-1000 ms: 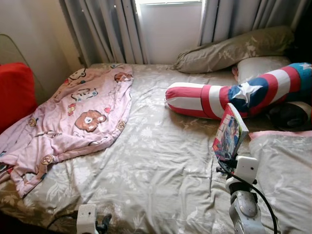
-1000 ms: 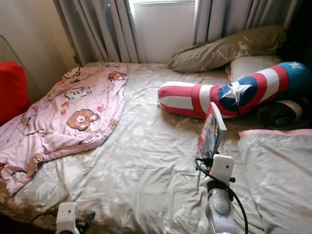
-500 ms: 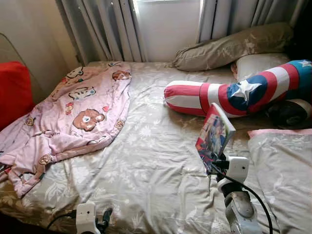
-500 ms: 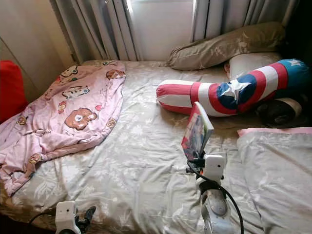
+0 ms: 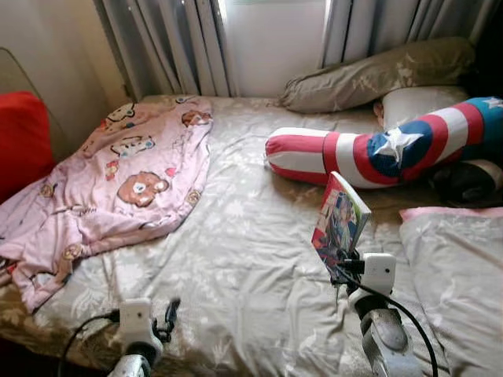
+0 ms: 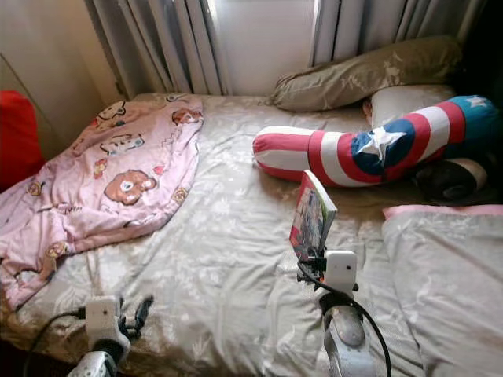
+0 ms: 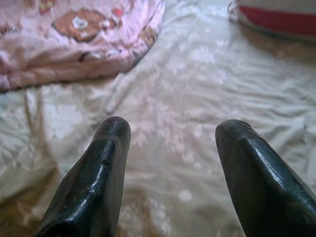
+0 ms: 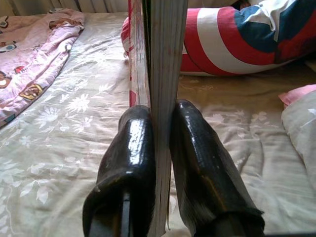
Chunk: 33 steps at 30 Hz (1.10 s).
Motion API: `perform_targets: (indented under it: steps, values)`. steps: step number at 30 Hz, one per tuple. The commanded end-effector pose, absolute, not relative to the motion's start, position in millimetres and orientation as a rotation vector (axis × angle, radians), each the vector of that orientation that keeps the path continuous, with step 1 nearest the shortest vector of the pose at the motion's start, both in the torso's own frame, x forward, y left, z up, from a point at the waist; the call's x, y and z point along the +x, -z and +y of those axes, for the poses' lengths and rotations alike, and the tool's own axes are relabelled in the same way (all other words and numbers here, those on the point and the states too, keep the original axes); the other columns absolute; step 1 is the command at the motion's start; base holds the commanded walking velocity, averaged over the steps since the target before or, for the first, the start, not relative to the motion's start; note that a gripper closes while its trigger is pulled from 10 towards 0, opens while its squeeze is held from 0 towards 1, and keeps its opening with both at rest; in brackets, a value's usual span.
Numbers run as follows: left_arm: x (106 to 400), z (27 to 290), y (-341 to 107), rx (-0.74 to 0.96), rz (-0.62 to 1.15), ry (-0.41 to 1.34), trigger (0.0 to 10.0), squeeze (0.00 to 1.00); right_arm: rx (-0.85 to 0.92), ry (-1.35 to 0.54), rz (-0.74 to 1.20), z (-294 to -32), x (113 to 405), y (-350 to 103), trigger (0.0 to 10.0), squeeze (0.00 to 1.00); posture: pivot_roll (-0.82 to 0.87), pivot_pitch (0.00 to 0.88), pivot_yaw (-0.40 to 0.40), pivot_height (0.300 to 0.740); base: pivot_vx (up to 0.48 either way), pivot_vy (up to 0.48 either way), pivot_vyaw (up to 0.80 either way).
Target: Clean up the room
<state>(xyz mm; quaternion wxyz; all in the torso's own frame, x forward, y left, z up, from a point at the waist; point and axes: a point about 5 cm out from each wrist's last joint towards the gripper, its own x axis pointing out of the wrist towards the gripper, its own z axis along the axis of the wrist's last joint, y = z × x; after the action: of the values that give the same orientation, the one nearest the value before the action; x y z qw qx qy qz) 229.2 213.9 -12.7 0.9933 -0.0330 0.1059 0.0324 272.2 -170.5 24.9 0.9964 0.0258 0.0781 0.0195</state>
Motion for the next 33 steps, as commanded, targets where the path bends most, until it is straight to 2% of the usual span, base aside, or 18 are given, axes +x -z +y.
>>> perform_targets:
  steps: [1, 11, 16, 18, 33]
  values:
    - [232, 216, 7, -0.058, 0.177, -0.073, 10.0, 0.0, 0.032, -0.041, 0.098, -172, 277, -37, 10.0, 0.0, -0.01, 0.0, 0.05, 0.687, 0.0, 0.0, 0.0]
    - [242, 195, -4, -0.082, 0.118, -0.05, 10.0, 0.0, -0.008, -0.034, 0.091, -182, 285, -45, 10.0, 0.0, -0.03, 0.0, 0.018, 0.687, 0.0, 0.0, 0.0]
    - [244, 196, -7, -0.085, 0.106, -0.053, 10.0, 0.0, -0.002, -0.021, 0.122, -181, 287, -43, 10.0, 0.0, -0.02, 0.0, 0.014, 0.682, 0.0, 0.0, 0.0]
    - [244, 198, -10, -0.079, 0.097, -0.056, 10.0, 0.0, -0.006, -0.022, 0.097, -181, 286, -46, 10.0, 0.0, -0.02, 0.0, 0.018, 0.662, 0.0, 0.0, 0.0]
    - [253, 199, -26, -0.064, 0.042, -0.033, 10.0, 0.0, -0.005, 0.032, 0.14, -185, 284, -38, 10.0, 0.0, -0.01, 0.0, 0.039, 0.662, 0.0, 0.0, 0.0]
